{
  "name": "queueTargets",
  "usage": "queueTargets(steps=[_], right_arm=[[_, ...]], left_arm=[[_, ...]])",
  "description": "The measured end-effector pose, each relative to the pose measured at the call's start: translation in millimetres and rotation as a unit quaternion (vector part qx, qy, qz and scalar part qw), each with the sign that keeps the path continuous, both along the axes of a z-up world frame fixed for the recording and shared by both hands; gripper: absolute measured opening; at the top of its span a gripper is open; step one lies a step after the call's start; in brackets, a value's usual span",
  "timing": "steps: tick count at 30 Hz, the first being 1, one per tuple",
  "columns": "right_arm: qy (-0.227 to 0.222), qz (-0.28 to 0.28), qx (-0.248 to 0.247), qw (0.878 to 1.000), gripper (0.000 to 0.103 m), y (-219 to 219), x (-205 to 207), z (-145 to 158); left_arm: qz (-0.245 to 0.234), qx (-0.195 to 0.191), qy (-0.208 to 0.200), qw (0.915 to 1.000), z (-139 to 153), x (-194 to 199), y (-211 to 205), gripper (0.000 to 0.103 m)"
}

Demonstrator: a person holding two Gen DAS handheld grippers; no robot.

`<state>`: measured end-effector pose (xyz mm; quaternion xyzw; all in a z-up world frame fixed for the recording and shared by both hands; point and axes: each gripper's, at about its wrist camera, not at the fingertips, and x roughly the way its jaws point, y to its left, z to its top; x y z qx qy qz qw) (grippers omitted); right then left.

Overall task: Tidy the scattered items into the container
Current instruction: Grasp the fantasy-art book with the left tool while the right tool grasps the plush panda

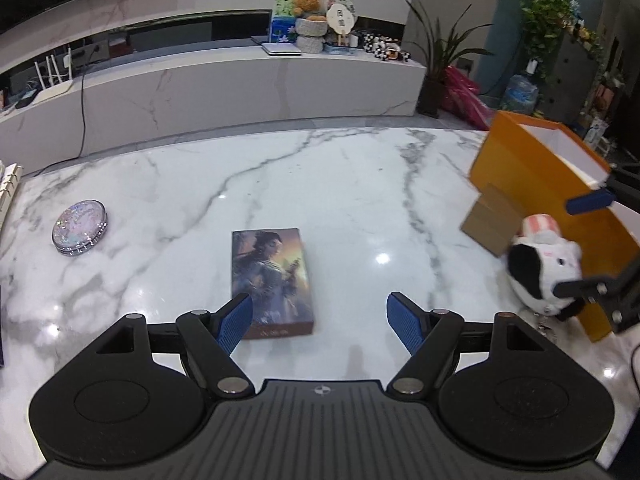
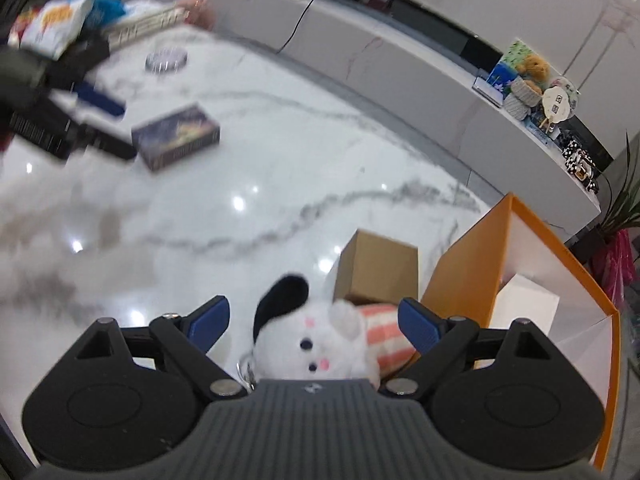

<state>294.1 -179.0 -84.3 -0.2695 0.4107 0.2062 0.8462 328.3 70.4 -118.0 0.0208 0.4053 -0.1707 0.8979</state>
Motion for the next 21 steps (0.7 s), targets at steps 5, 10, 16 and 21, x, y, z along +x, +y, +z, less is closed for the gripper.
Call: queueTargets(steps=[5,10,16,21], right_arm=[[-0.009,0.045,-0.106,0.993,0.092,14,-13,-27],[-0.006,0.07,-0.157,0.985,0.086,22,-17,-41],[-0.023,0.089,-0.2,0.975,0.084,31,-22,-49],[-0.044,0.112,-0.244,0.962,0.085,41,-31,-61]], left_arm=[[0.015,0.018,0.006,0.9997,-12,15,-1,0.087],[0.023,0.034,0.014,0.9991,-21,25,-2,0.087],[0.032,0.048,0.025,0.998,-36,32,-1,0.087],[0.031,0.058,0.02,0.9977,-43,33,-3,0.087]])
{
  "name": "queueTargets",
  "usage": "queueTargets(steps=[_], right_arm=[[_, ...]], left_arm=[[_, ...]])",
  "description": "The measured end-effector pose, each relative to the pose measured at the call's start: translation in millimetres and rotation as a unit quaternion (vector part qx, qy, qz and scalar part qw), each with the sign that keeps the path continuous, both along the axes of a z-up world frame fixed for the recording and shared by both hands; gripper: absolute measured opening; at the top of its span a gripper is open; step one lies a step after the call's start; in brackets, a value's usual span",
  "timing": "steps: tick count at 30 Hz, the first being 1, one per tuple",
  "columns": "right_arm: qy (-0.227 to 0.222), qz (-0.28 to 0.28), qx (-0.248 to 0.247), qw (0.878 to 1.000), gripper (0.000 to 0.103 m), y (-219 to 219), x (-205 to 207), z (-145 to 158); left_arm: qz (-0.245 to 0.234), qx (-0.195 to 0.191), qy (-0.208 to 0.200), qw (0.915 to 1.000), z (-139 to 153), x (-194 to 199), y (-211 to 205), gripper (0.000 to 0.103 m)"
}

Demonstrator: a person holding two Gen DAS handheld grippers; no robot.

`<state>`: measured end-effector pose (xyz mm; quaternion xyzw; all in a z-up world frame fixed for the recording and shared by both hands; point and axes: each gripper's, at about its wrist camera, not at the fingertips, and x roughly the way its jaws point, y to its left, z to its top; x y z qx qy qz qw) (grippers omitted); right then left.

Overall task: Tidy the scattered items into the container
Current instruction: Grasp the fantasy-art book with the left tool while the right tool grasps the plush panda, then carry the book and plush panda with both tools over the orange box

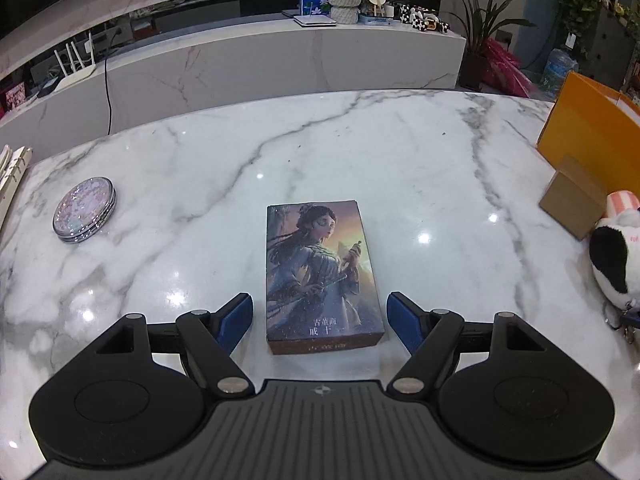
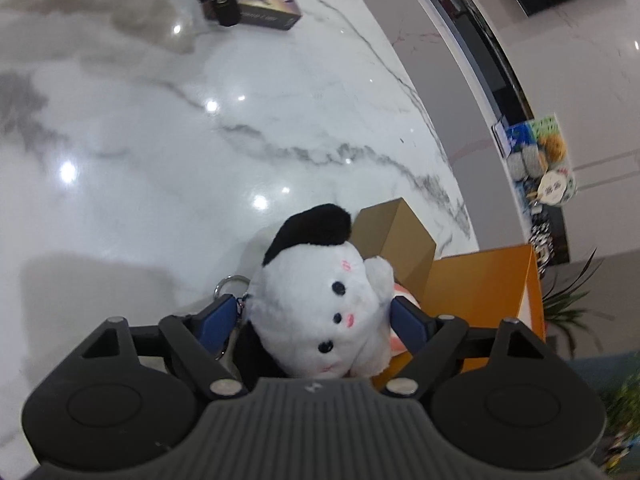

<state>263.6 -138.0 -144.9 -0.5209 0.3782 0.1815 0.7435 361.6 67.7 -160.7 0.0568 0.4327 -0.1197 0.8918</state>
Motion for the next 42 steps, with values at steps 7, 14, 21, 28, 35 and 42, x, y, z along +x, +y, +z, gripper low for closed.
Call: queueTargets(steps=[7,14,21,28,35,42], right_arm=[[0.004,0.003,0.009,1.0,0.078,-2,1,7],[0.029,-0.002,0.061,0.998,0.074,-2,-3,22],[0.066,0.017,0.111,0.992,0.074,11,-11,32],[0.088,0.062,0.112,0.988,0.075,24,-23,34],[0.103,0.076,0.132,0.983,0.078,32,-21,36],[0.061,0.103,0.091,0.989,0.081,38,-23,23]], left_arm=[[-0.02,0.011,0.02,0.9995,5,-3,-3,0.069],[-0.051,0.0,0.033,0.9982,7,-24,2,0.069],[-0.07,0.001,0.041,0.9967,9,-47,9,0.069],[-0.099,0.022,0.05,0.9936,10,-71,12,0.07],[-0.093,0.022,0.047,0.9943,8,-61,8,0.083],[-0.093,0.017,0.032,0.995,4,-56,6,0.088]])
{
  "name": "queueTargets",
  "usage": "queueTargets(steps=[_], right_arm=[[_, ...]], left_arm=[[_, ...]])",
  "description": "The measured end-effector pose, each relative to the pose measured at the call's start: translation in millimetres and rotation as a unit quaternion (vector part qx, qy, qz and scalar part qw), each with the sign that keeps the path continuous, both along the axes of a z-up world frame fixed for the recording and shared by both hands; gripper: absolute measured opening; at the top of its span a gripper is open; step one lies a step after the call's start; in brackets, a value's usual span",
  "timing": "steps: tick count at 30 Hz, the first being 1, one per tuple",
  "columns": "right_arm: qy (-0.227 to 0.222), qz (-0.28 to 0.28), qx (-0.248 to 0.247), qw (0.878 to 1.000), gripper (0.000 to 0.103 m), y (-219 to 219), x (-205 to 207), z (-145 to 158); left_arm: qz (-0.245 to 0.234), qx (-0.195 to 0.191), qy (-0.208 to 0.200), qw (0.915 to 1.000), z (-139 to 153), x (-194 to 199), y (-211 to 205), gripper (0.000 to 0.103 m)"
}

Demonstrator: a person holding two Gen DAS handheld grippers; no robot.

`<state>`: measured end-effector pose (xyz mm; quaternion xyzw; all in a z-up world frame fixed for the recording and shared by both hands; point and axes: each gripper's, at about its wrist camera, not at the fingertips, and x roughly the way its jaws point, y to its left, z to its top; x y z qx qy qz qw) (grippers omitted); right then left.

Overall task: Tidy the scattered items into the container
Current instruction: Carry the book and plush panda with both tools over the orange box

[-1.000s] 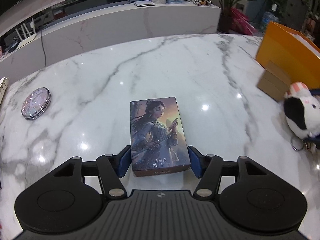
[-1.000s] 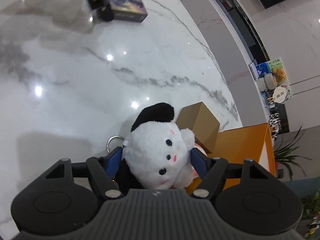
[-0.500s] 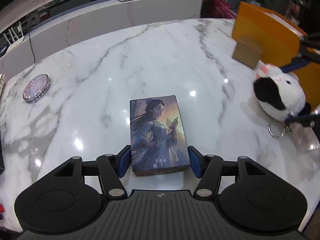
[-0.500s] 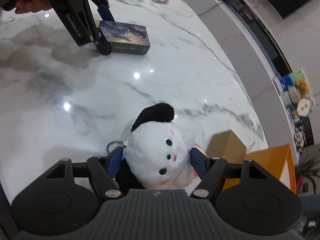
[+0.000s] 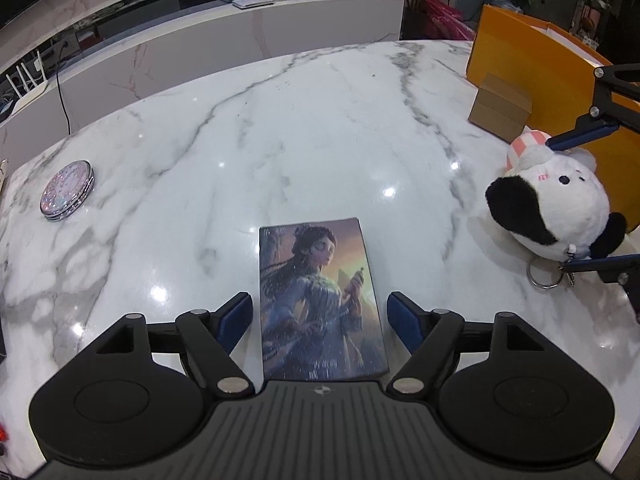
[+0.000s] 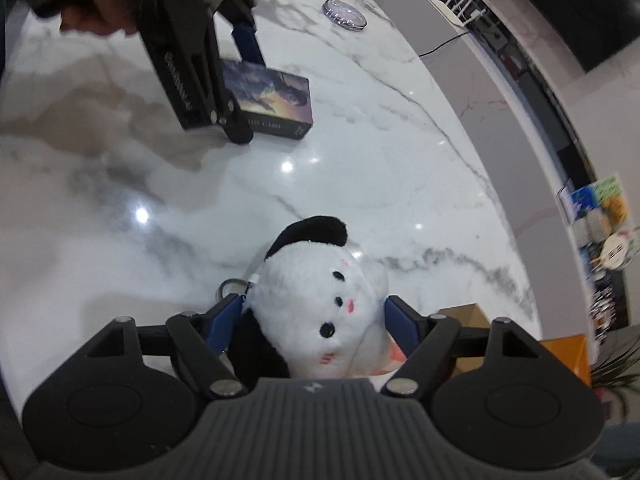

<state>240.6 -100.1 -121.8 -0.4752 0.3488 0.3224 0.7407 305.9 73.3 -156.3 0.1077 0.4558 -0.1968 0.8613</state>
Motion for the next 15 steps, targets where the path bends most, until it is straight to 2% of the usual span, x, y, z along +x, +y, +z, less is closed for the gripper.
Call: queueTargets(steps=[2,4,5,6,15], right_arm=[[-0.015,0.006,-0.01,1.0,0.083,0.6,-0.7,-5.6],[-0.025,0.009,-0.015,1.0,0.084,0.7,-0.2,-9.3],[-0.027,0.008,-0.016,0.999,0.083,0.8,0.6,-10.4],[-0.03,0.008,-0.015,0.999,0.083,0.9,1.2,-10.7],[-0.024,0.001,-0.012,1.0,0.077,3.4,7.0,-4.8]], left_arm=[[-0.004,-0.004,-0.007,1.0,-0.8,0.0,0.5,0.086],[-0.009,-0.005,-0.01,0.9999,-0.2,0.2,0.9,0.079],[-0.012,-0.005,-0.011,0.9999,0.8,0.9,0.4,0.072],[-0.013,-0.003,-0.01,0.9999,1.8,1.5,0.0,0.07],[-0.022,-0.002,0.004,0.9997,4.7,-1.1,-1.2,0.068]])
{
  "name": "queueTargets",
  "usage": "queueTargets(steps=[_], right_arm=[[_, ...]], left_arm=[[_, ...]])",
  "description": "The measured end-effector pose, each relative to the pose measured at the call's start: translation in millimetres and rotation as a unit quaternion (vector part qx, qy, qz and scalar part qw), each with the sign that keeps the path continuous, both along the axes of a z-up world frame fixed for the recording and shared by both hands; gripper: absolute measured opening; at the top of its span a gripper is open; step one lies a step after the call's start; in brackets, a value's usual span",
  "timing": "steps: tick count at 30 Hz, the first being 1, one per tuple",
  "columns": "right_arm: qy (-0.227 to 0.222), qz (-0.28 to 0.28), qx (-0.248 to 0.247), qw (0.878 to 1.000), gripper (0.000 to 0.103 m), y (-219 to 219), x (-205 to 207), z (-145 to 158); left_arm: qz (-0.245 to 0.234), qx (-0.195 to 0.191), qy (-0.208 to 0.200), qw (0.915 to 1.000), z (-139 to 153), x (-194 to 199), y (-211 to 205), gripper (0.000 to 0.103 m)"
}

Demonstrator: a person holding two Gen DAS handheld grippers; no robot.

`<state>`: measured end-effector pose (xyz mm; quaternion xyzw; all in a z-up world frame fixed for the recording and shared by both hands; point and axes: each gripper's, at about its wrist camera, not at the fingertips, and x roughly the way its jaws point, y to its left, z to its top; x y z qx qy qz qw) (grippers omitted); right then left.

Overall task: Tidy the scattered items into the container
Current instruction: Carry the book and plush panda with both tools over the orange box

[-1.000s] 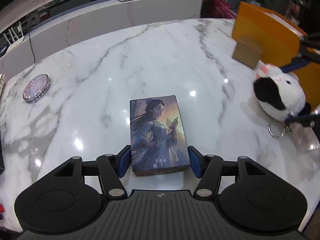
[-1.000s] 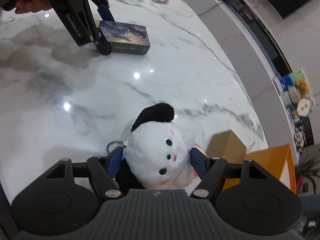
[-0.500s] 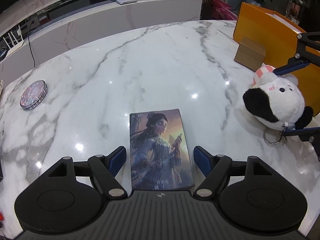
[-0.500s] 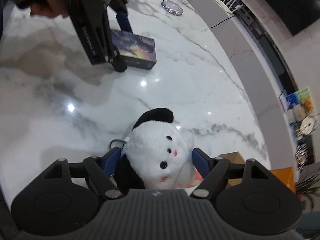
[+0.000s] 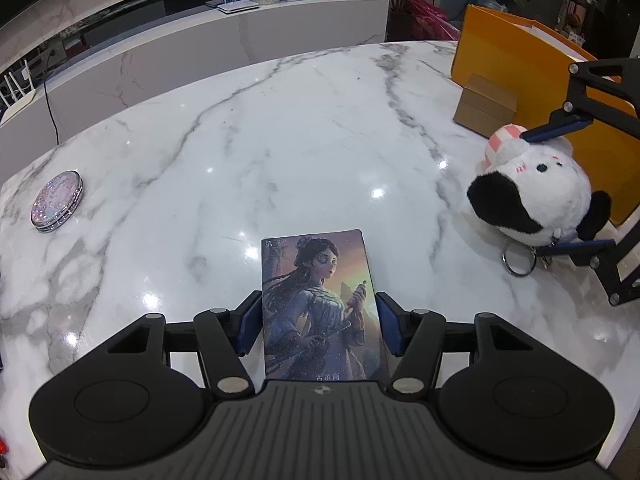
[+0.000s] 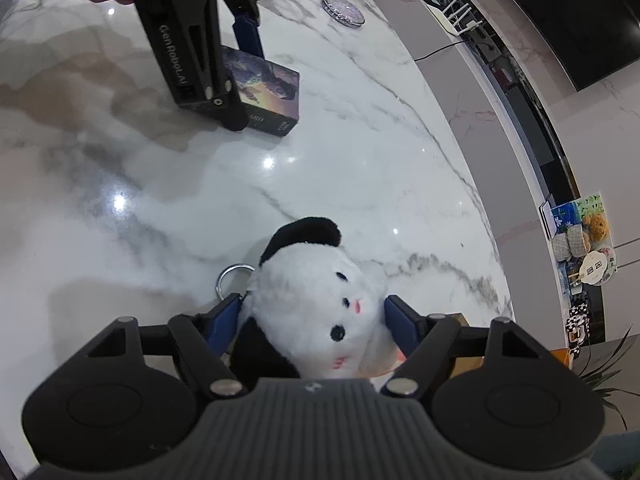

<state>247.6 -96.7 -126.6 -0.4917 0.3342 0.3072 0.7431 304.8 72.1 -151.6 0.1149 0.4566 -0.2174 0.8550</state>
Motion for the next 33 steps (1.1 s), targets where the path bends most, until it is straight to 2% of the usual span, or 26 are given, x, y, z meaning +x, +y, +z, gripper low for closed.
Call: queueTargets(steps=[5,14,21,28,33], right_arm=[[0.009,-0.013,0.011,1.0,0.075,-3,4,4],[0.02,-0.033,0.036,0.999,0.074,-5,3,16],[0.014,-0.057,0.086,0.995,0.074,-9,1,45],[0.009,-0.113,0.195,0.974,0.074,-34,-5,98],[-0.006,-0.175,0.277,0.945,0.074,-86,-29,138]], left_arm=[[0.002,-0.003,0.005,1.0,1,-1,1,0.068],[0.017,-0.014,-0.014,0.9997,17,-5,1,0.068],[0.017,-0.041,-0.039,0.9982,53,-21,-10,0.068],[0.034,-0.087,-0.07,0.9931,105,-52,-31,0.068],[0.014,-0.112,-0.089,0.9896,144,-82,-62,0.068]])
